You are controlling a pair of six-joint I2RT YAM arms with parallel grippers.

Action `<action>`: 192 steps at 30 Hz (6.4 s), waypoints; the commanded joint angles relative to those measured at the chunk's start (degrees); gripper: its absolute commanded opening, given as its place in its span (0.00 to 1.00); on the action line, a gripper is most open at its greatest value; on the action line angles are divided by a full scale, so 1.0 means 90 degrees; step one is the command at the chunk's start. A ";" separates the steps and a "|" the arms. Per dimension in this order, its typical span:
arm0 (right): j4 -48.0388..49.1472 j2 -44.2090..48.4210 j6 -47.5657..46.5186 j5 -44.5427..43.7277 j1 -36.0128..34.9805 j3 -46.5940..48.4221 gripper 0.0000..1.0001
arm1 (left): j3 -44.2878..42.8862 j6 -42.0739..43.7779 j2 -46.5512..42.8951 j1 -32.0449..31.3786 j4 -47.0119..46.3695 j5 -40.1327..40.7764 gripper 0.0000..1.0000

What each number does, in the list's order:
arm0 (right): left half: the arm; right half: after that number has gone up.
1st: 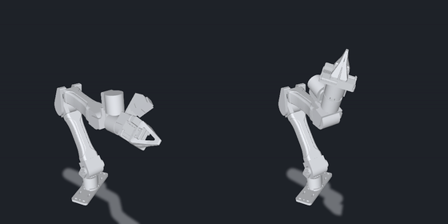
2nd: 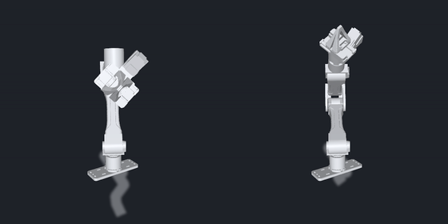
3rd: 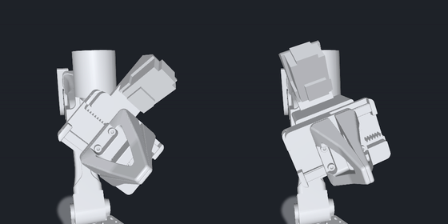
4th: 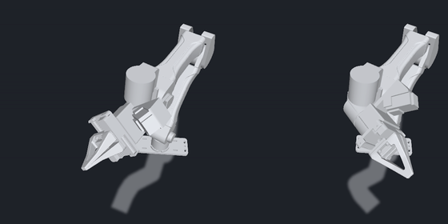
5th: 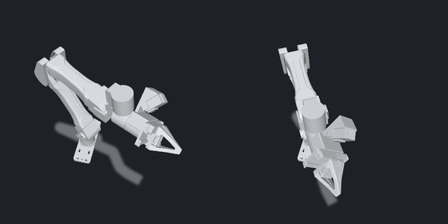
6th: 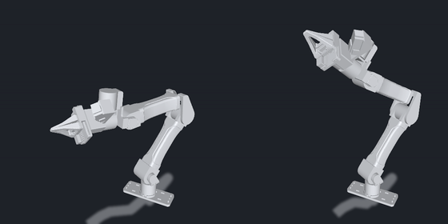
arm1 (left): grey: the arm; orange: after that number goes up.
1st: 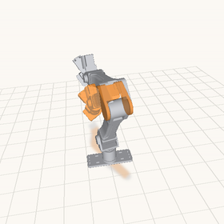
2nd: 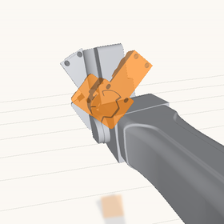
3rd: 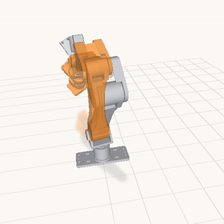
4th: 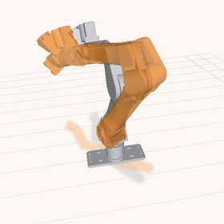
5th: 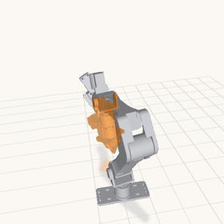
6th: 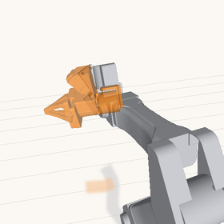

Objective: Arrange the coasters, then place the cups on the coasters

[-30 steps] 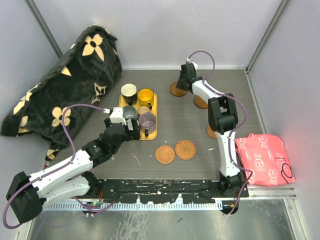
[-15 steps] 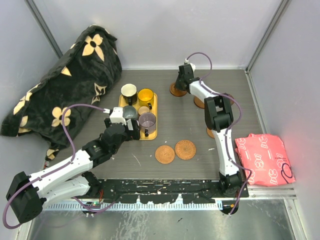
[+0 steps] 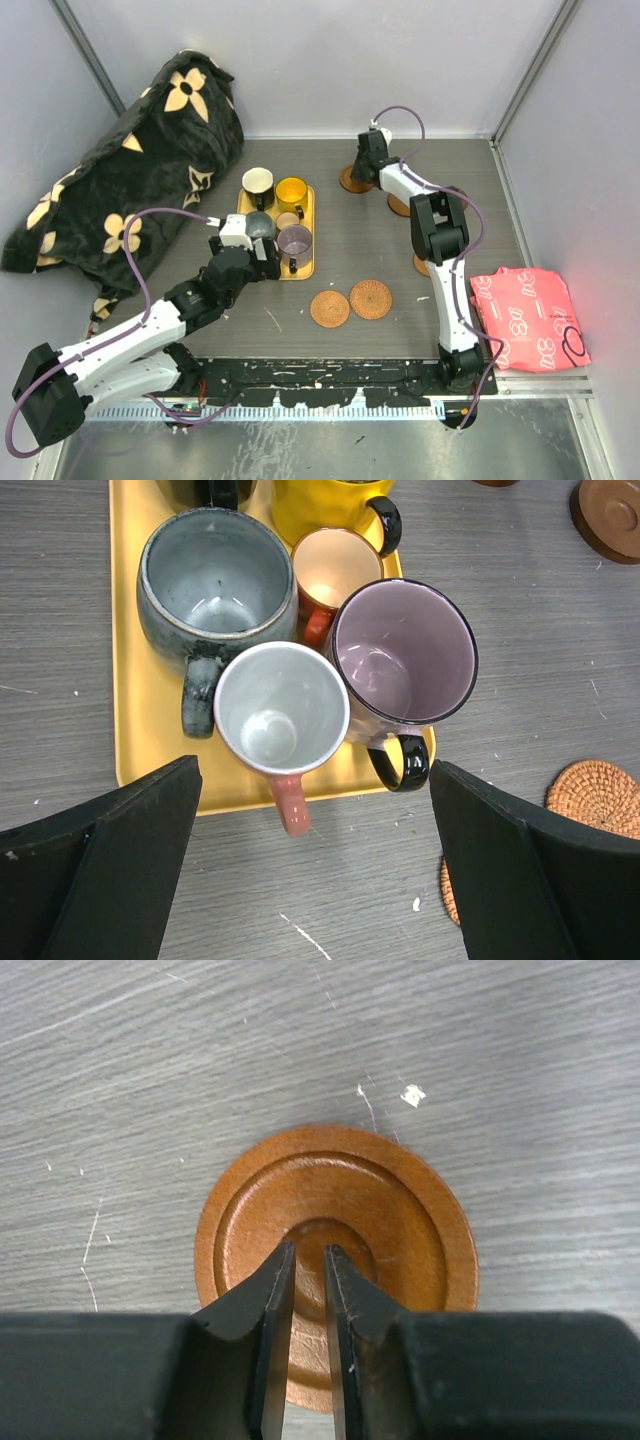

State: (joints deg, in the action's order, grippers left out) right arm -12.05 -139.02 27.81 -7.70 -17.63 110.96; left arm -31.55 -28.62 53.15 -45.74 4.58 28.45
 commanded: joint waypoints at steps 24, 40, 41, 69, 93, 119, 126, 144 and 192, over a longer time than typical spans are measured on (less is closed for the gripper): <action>-0.0003 0.1942 -0.0451 -0.0074 -0.0386 -0.2830 0.23 | -0.0131 0.0065 -0.0147 0.0004 -0.0328 0.0005 0.98; 0.0005 0.1790 -0.0430 -0.0056 -0.0580 -0.2831 0.22 | -0.0128 0.0054 -0.0133 0.0006 -0.0323 -0.0006 0.98; 0.0010 0.1799 -0.0425 -0.0081 -0.0580 -0.2838 0.22 | -0.0132 0.0049 -0.0133 0.0004 -0.0323 -0.0002 0.98; 0.0248 0.4840 -0.0289 -0.1346 -0.0449 -0.5006 0.24 | -0.0080 -0.0024 -0.0267 0.0011 -0.0305 -0.0126 0.98; -0.0660 0.6559 0.0585 -0.1729 0.0695 -0.7734 0.24 | -0.0109 -0.0218 -0.0149 0.0004 -0.0245 -0.0365 0.98; -0.0311 0.4923 0.0457 -0.0936 0.2545 -0.7208 0.22 | -0.0090 -0.0250 -0.0207 0.0005 -0.0265 -0.0402 0.98; -0.0335 0.4512 0.0529 -0.1062 0.2846 -0.6926 0.22 | -0.0097 -0.0232 -0.0187 0.0003 -0.0257 -0.0382 0.98; -0.0341 0.4417 0.0417 -0.0891 0.3626 -0.7017 0.21 | -0.0106 -0.0250 -0.0176 0.0006 -0.0284 -0.0386 0.98; -0.0229 0.5201 0.0235 -0.0811 0.3140 -0.6614 0.20 | -0.0044 -0.0252 -0.0144 0.0000 -0.0378 -0.0417 0.98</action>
State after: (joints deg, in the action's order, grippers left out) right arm -16.34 -90.67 30.50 -14.04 10.61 48.53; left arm -31.55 -30.68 52.01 -45.74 4.51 24.91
